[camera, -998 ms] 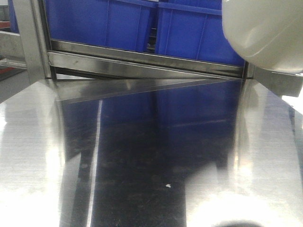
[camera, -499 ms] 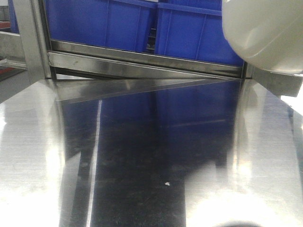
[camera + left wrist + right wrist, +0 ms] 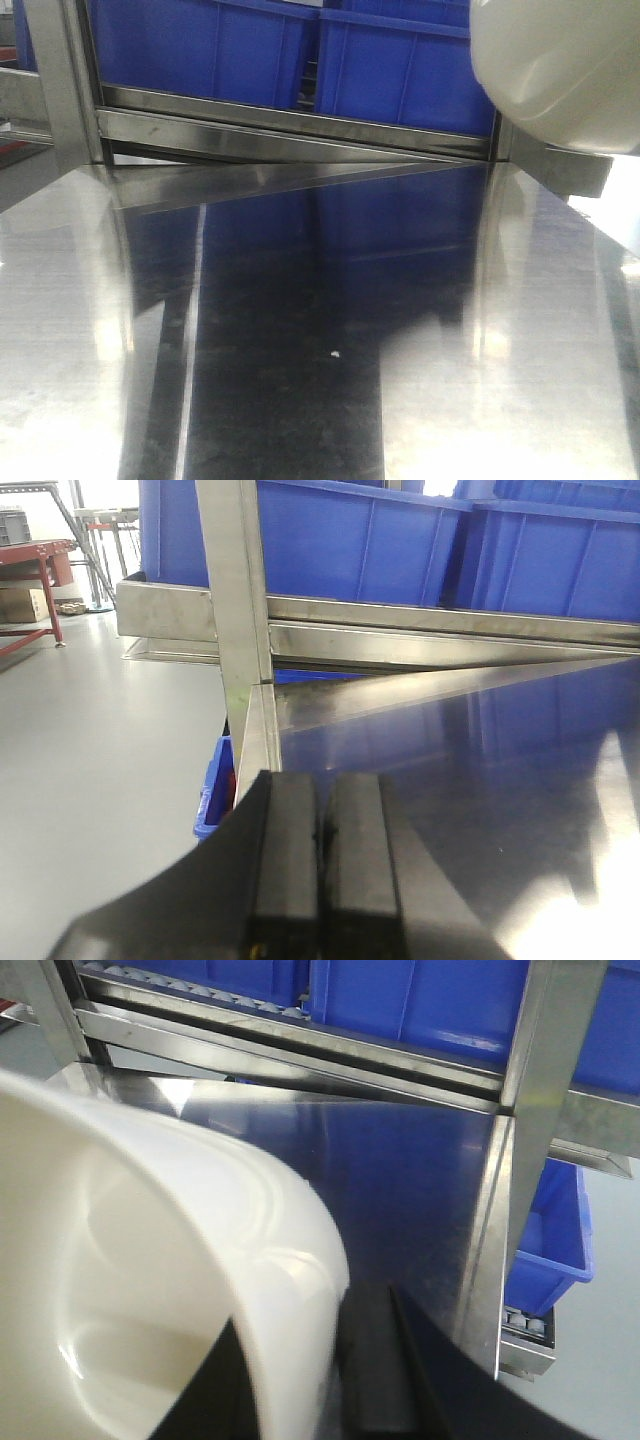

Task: Move white bin to right shelf second layer
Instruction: 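Raise the held white bin up and back toward the robot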

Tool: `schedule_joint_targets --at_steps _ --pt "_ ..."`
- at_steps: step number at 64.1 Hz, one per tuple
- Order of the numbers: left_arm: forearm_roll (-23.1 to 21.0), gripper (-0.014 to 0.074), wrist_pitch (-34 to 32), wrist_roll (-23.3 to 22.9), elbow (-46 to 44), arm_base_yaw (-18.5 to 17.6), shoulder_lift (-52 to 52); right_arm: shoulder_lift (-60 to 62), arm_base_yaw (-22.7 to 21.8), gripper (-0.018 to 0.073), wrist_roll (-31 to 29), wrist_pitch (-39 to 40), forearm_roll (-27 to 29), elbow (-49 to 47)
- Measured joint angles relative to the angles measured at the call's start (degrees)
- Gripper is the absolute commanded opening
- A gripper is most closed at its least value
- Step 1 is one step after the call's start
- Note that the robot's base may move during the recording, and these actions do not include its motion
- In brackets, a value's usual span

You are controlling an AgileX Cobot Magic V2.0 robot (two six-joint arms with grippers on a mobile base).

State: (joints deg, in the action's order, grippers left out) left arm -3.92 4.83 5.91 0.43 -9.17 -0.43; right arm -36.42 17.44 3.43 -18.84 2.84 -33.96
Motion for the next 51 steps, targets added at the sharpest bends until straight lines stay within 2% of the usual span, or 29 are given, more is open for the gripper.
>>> schedule_joint_targets --at_steps 51 --pt "0.00 0.0085 0.00 0.00 0.00 0.00 0.00 0.35 0.00 0.0057 0.00 0.00 0.00 0.00"
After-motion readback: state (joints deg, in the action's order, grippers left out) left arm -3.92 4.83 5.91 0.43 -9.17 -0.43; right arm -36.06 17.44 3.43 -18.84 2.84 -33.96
